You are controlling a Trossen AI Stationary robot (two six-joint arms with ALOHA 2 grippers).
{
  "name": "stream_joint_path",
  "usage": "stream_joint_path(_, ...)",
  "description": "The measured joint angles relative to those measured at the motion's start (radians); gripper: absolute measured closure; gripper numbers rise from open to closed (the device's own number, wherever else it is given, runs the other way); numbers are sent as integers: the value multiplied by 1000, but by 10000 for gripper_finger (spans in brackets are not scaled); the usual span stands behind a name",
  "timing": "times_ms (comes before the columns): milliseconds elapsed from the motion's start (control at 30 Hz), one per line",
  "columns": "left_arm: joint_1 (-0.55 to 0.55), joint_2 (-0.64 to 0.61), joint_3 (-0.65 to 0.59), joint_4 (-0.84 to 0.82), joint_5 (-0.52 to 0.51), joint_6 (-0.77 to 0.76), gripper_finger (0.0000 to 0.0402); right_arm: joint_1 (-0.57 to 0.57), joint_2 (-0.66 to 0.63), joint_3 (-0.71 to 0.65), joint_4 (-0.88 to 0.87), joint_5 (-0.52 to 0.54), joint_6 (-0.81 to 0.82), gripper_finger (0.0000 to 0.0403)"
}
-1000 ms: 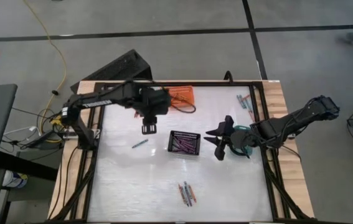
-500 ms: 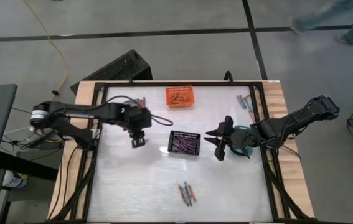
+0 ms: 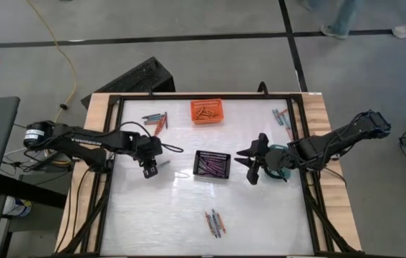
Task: Sort crayons
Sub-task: Put the light blue green crayon into the green bin
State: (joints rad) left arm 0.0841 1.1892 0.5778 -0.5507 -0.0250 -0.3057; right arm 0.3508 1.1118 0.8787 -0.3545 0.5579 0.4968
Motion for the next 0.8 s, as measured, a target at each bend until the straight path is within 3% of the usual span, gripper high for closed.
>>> stream_joint_path(200,-31,1,-70,87,5,-35,264,0,0,0,0,-1,7,291)
stream_joint_path(467,-86,1,-74,159,-13,-63,264,0,0,0,-1,-1,10,291)
stream_joint_path(800,-164,91,-73,207,-157,-79,264,-23,1,0,-4,-8,10,291)
